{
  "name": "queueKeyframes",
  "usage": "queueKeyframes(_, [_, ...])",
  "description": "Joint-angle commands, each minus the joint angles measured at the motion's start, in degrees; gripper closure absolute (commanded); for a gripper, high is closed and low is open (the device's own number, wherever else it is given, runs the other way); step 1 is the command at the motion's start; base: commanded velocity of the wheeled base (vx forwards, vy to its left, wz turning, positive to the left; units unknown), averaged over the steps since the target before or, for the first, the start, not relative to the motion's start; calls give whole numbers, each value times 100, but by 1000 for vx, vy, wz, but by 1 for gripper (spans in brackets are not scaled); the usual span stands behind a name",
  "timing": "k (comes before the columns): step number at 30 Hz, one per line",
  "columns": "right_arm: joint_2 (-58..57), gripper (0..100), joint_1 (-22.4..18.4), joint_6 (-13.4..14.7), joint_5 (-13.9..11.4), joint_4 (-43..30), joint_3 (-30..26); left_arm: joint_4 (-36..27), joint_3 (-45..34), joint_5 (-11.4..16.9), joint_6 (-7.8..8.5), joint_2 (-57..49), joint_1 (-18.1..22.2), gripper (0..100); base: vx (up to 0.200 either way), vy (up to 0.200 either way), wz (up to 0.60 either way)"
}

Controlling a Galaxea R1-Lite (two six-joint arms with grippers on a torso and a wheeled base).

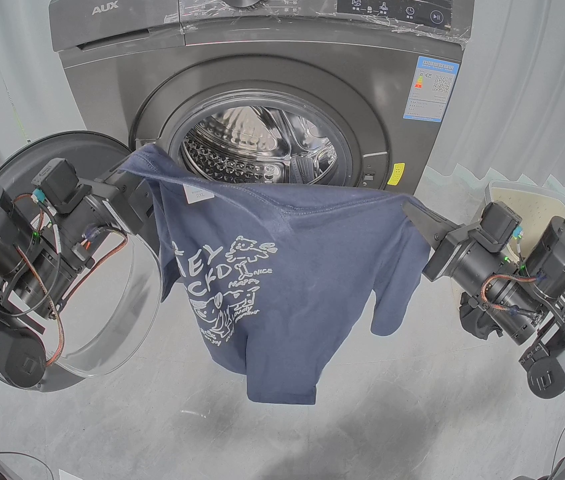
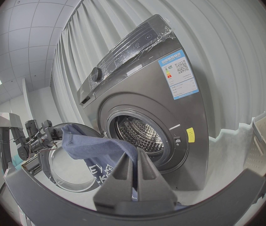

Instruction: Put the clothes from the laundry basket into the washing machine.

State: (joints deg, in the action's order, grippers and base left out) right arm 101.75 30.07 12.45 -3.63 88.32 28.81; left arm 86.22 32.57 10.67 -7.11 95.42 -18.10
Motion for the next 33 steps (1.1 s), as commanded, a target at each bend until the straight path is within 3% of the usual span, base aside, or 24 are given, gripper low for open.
queueKeyframes(1, [11, 100, -37, -14, 21, 10, 363, -71, 83, -30, -1, -172, -35, 100, 0, 0, 0])
queueKeyframes(16, [-455, 100, -169, -85, 47, -8, 705, -176, 153, -56, -1, -155, 0, 100, 0, 0, 0])
queueKeyframes(28, [-437, 100, -160, -76, 56, -8, 679, -176, 109, -65, -1, -102, -62, 100, 0, 0, 0])
queueKeyframes(33, [-235, 100, -46, -49, 47, -8, 363, -185, 170, -65, 16, 109, -325, 100, 0, 0, 0])
